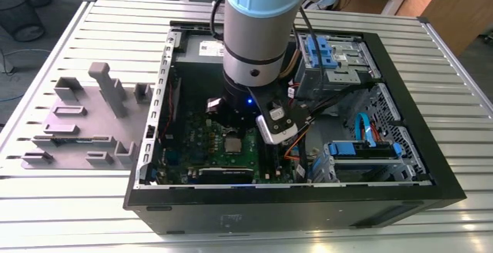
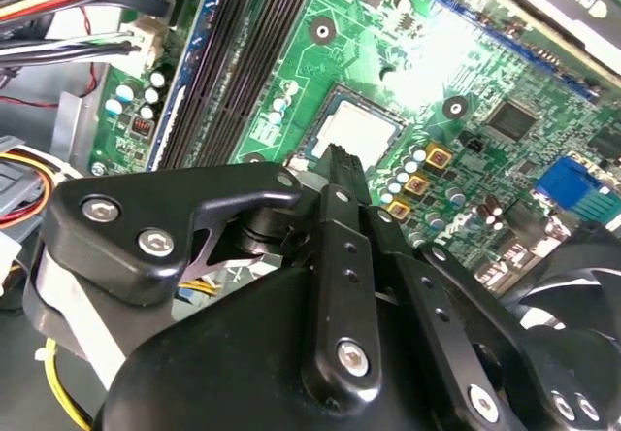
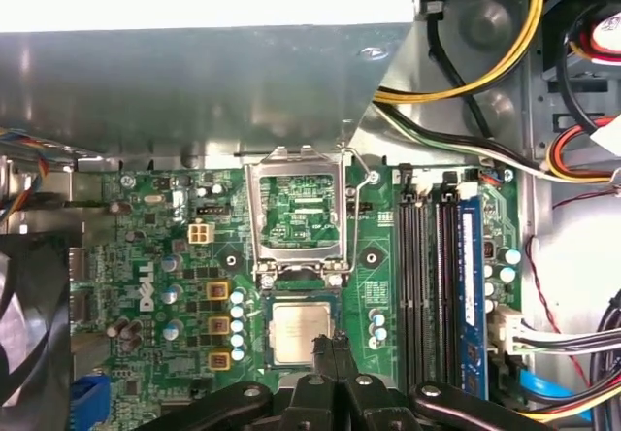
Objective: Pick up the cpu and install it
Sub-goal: 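Close the cpu cover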
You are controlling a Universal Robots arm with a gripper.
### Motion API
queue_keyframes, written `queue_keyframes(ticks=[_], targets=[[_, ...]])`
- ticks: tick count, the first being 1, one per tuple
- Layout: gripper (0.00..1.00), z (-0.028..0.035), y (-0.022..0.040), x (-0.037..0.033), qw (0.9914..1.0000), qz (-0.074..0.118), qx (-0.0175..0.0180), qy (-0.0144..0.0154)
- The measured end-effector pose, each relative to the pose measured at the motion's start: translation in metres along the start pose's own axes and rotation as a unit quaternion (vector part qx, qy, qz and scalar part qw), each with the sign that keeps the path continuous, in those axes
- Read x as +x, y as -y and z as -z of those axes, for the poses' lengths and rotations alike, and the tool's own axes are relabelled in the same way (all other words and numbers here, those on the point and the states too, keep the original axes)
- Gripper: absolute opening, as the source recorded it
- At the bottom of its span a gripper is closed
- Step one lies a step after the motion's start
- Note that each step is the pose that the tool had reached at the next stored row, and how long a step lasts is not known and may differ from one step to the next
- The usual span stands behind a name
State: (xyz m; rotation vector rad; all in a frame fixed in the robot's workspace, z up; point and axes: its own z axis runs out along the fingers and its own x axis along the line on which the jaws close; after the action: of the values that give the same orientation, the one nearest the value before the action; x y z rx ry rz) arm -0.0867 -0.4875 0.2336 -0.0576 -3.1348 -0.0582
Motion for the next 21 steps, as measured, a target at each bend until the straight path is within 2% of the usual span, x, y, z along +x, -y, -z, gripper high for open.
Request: queue_keyframes(ticks=[3, 12, 21], targets=[[0.11, -0.0003, -0.0034, 0.0000, 1.00000, 0.000, 0.0000, 0.0000], [0.11, -0.0013, -0.0193, 0.0006, 1.00000, 0.000, 0.0000, 0.0000], [0.11, -0.0014, -0.0209, -0.0003, 1.00000, 0.000, 0.0000, 0.0000]])
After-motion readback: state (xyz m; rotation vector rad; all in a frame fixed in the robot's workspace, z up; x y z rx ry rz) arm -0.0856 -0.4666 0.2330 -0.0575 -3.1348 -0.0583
